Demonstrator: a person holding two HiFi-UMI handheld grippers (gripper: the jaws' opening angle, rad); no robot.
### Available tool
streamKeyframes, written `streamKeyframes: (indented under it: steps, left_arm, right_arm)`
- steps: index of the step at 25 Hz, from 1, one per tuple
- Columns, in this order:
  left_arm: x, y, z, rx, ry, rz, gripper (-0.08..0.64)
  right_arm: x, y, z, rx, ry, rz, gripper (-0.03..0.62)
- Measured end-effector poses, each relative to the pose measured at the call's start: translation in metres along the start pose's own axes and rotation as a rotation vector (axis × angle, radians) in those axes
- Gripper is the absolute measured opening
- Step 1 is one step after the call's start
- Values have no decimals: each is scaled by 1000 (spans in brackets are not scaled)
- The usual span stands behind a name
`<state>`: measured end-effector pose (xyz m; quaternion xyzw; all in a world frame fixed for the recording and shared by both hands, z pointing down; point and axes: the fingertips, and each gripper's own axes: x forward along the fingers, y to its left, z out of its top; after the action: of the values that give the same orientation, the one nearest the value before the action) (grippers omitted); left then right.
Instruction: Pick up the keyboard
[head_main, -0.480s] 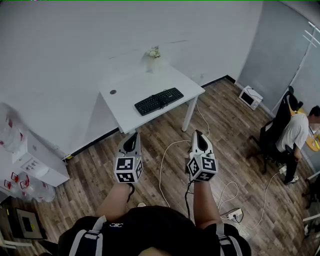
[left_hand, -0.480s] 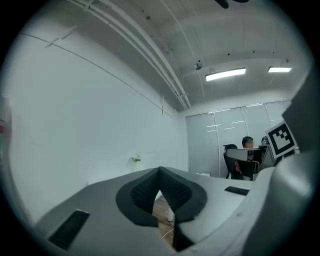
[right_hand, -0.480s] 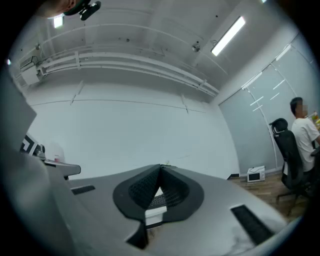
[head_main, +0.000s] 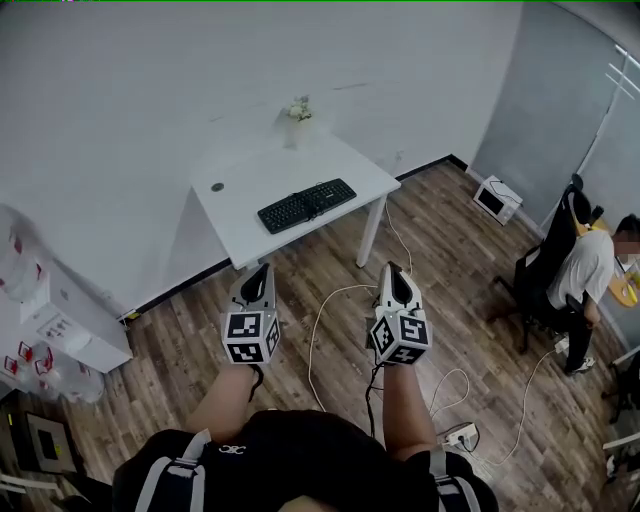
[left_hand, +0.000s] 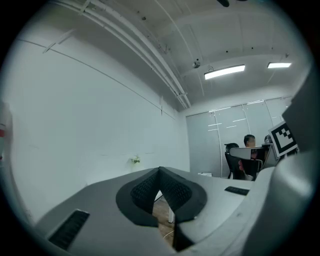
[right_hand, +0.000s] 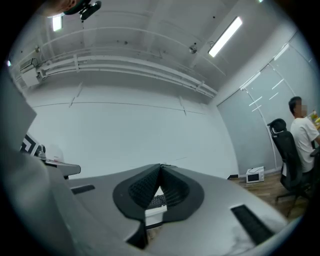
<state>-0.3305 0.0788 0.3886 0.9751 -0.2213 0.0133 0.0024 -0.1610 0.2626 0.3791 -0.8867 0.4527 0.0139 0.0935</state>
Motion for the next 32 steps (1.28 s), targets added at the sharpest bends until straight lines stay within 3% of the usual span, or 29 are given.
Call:
streamKeyframes:
  steps: [8,17,32]
  left_arm:
    - [11,-28,-7,5,10,2,6]
    - [52,-22,-20,0,6,2,6]
    - [234,19,-35,4,44,3,6]
  right_arm:
    - [-2,-33,1,-38,4,-11,5]
    - [34,-51,-18,-11,7,-4,5]
    - [209,-102,-43,-39,39,3,5]
